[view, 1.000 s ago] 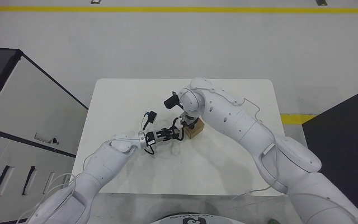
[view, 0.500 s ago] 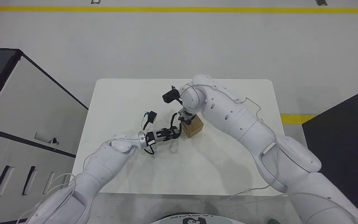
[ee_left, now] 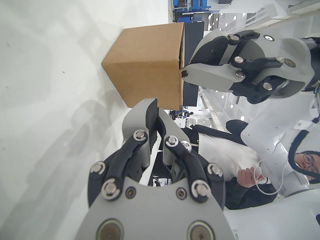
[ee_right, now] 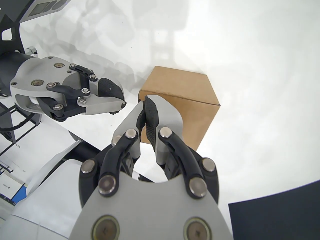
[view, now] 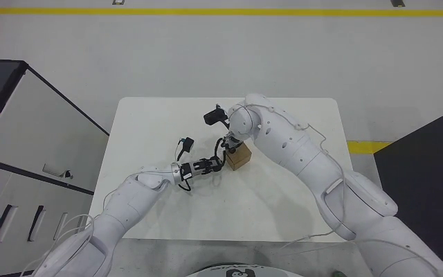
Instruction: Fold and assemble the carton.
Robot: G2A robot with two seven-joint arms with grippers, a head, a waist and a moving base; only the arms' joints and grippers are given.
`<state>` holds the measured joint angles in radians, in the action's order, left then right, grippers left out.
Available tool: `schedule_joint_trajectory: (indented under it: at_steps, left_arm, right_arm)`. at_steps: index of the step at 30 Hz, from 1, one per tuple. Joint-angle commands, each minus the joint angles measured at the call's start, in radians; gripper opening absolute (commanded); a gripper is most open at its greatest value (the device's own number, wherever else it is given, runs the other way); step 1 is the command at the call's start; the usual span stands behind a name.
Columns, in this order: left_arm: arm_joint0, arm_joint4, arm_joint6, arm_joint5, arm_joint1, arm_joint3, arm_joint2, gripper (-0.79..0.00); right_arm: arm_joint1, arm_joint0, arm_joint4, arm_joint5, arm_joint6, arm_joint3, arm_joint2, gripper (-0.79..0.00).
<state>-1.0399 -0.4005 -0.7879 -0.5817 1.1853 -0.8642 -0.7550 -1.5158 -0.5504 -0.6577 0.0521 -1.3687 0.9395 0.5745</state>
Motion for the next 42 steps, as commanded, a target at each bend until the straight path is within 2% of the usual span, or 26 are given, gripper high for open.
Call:
schedule_joint_trajectory:
  at_steps: [1,13,17,21,23,24,25,30,40,42]
  left_arm:
    - [0.000,0.000,0.000,0.000,0.000,0.000,0.000,-0.785]
    - [0.000,0.000,0.000,0.000,0.000,0.000,0.000,-0.785]
    - [0.000,0.000,0.000,0.000,0.000,0.000,0.000,-0.785]
    - [0.000,0.000,0.000,0.000,0.000,0.000,0.000,-0.785]
    - [0.000,0.000,0.000,0.000,0.000,0.000,0.000,-0.785]
    - [0.000,0.000,0.000,0.000,0.000,0.000,0.000,-0.785]
    - [0.000,0.000,0.000,0.000,0.000,0.000,0.000,-0.785]
    - [0.000,0.000,0.000,0.000,0.000,0.000,0.000,-0.785]
    - [0.000,0.000,0.000,0.000,0.000,0.000,0.000,-0.785]
    - [0.000,0.000,0.000,0.000,0.000,0.000,0.000,-0.785]
  right_arm:
    - [-0.004,0.002,0.005,-0.003,0.001,-0.015,-0.002,-0.785]
    - [-0.018,0.017,0.037,-0.016,0.024,-0.065,0.015,-0.785]
    - [0.005,0.005,0.082,-0.028,0.033,-0.035,0.084,-0.785]
    - [0.052,-0.043,0.153,-0.073,0.025,0.025,0.202,-0.782]
    - [0.081,-0.084,0.198,-0.114,0.012,0.066,0.278,-0.425]
    - [0.096,-0.108,0.225,-0.138,0.002,0.088,0.320,-0.132]
    - [0.112,-0.134,0.246,-0.157,-0.007,0.110,0.363,-0.003]
    - [0.169,-0.255,0.344,-0.221,-0.053,0.230,0.533,0.000]
    - [0.169,-0.255,0.344,-0.221,-0.053,0.230,0.533,0.000]
    - [0.175,-0.277,0.358,-0.243,-0.021,0.238,0.552,0.000]
